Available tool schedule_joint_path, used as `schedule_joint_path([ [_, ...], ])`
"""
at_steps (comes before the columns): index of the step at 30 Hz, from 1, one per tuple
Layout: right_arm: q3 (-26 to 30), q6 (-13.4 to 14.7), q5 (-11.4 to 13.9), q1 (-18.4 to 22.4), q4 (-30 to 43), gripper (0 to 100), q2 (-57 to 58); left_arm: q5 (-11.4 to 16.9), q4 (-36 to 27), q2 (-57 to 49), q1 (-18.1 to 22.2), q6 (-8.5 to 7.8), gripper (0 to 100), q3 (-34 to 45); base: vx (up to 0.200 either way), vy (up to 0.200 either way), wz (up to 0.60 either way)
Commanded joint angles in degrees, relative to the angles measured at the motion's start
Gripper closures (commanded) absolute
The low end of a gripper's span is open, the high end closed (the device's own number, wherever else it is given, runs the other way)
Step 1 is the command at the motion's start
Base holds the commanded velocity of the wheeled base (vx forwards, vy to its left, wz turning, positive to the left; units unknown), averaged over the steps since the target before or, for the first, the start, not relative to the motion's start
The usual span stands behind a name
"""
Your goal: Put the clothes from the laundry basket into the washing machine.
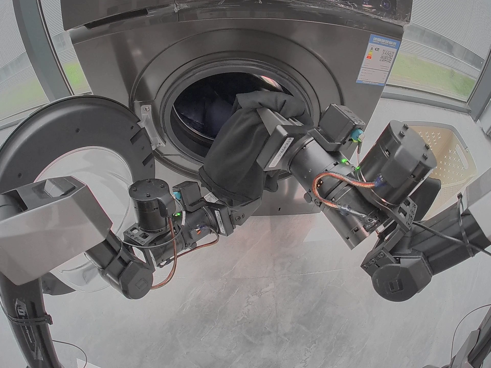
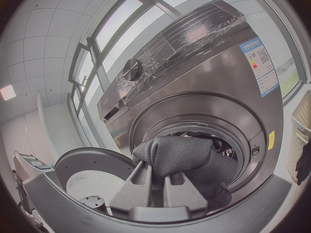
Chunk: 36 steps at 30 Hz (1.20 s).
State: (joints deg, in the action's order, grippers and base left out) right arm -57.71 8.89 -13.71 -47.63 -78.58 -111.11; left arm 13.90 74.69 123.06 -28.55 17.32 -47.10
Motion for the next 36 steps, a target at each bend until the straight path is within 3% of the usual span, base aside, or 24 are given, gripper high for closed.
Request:
schedule_joint_path([
  [1, -0.03, -0.01, 0.00, -0.18, 0.01, 100, -0.08, -0.19, 0.10, 0.77, -0.10, 0.34, 0, -1.76, 0.000, 0.000, 0.00],
  [5, -0.12, -0.01, 0.00, -0.18, 0.01, 100, -0.08, -0.19, 0.19, 0.16, -0.10, 1.05, 0, -1.67, 0.000, 0.000, 0.00],
  [21, 0.05, -0.10, 0.00, 0.61, -0.35, 100, -0.43, -0.19, 0.28, -9.07, -2.91, 1.22, 0, 5.09, 0.000, 0.000, 0.00],
  [32, 0.76, -0.71, 0.00, 0.78, -1.31, 100, -0.52, -1.50, 1.16, -6.26, -2.12, 1.13, 0, 4.30, 0.000, 0.000, 0.00],
  [36, 0.85, -0.71, 0.00, 0.78, -1.31, 100, -0.43, -3.79, 1.77, -5.11, -2.12, 1.13, 0, 3.25, 0.000, 0.000, 0.00],
])
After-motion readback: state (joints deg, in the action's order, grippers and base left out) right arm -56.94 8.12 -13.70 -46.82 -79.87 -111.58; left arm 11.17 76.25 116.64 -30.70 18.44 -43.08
